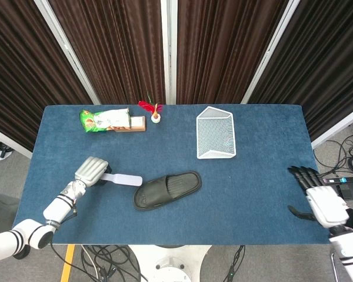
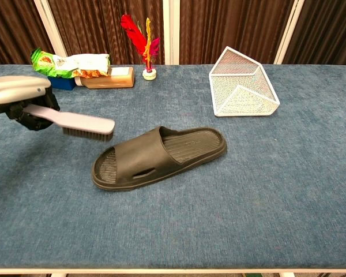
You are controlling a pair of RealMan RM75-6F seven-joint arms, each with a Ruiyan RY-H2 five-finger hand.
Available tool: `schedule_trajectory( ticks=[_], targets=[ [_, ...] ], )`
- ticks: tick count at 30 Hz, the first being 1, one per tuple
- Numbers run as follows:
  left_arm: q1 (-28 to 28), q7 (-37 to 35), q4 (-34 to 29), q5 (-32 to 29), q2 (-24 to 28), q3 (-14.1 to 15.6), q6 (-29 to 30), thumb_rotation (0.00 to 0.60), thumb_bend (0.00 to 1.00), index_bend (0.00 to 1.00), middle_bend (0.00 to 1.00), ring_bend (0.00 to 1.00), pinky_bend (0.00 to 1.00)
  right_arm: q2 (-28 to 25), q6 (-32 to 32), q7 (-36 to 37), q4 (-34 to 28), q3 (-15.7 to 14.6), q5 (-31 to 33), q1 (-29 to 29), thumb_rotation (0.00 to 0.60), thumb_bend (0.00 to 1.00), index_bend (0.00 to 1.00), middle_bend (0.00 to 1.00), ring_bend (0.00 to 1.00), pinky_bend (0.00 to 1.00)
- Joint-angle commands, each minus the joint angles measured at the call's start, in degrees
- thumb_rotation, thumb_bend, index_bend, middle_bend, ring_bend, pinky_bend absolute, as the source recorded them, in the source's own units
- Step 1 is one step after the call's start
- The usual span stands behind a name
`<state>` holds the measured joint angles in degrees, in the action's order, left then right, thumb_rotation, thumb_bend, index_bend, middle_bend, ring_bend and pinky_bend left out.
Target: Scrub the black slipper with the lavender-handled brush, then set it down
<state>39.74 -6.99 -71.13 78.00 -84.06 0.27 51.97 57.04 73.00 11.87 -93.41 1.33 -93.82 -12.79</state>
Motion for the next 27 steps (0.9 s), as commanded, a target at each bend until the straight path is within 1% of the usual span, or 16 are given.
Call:
schedule_trajectory(
  ticks=[1,4,6,8,10,13,17,20,23,27],
  targets=[
    [-2.1,-8.7,2.4,5.5,-0.5,0.2,5.3,0.600,0.90,1.00,1.00,1.00,1.00,-0.7,-7.9,-1.3,-3.2,0.5,-2.5,-6.4,0.600,0.14,0.00,0.07,0.00,0.00],
    [-2.8,-12.2,3.6,7.5,-0.9,0.2,8.0,0.600,0.90,1.00,1.00,1.00,1.00,0.4,-16.4,-2.3,-4.7,1.9,-1.6,-12.6,0.600,0.14,0.00,0.07,0.00,0.00],
    [-3.2,-13.8,3.7,9.1,-1.0,0.5,9.7,0.600,0.90,1.00,1.00,1.00,1.00,2.2,-22.5,-3.4,-4.9,3.2,0.6,-16.8,0.600,0.14,0.00,0.06,0.00,0.00],
    [-3.5,-14.3,3.3,10.8,-0.9,1.1,10.9,0.600,0.90,1.00,1.00,1.00,1.00,4.7,-28.3,-5.5,-4.5,4.4,3.2,-20.8,0.600,0.12,0.00,0.06,0.00,0.00],
    [-3.6,-14.4,2.7,12.0,-0.9,1.6,11.7,0.600,0.89,1.00,1.00,1.00,1.00,7.3,-32.6,-7.6,-3.4,5.4,5.7,-23.9,0.600,0.09,0.00,0.05,0.00,0.00],
    [-3.7,-14.2,1.3,13.2,-1.0,2.1,12.3,0.600,0.89,1.00,1.00,1.00,1.00,12.7,-38.7,-12.5,-0.3,7.0,10.6,-29.0,0.600,0.07,0.00,0.03,0.00,0.00],
    [-3.6,-14.2,0.2,14.0,-1.5,2.0,12.7,0.600,0.89,1.00,1.00,1.00,1.00,19.1,-43.4,-18.3,4.1,8.3,16.8,-34.3,0.600,0.04,0.00,0.02,0.00,0.00],
    [-3.4,-14.3,-0.4,14.3,-2.1,1.7,12.9,0.600,0.89,1.00,1.00,1.00,1.00,23.1,-45.4,-22.0,7.7,8.8,21.4,-37.8,0.600,0.04,0.00,0.02,0.00,0.00],
    [-3.2,-14.2,-0.7,14.4,-2.5,1.6,12.6,0.600,0.89,1.00,1.00,1.00,1.00,26.2,-47.0,-25.3,11.0,8.4,26.0,-41.0,0.600,0.04,0.00,0.02,0.00,0.00],
    [-2.8,-14.6,-0.5,14.2,-3.4,1.5,11.7,0.600,0.89,1.00,1.00,1.00,1.00,29.2,-48.0,-28.4,14.0,7.1,31.5,-44.3,0.600,0.04,0.00,0.03,0.00,0.00]
  ],
)
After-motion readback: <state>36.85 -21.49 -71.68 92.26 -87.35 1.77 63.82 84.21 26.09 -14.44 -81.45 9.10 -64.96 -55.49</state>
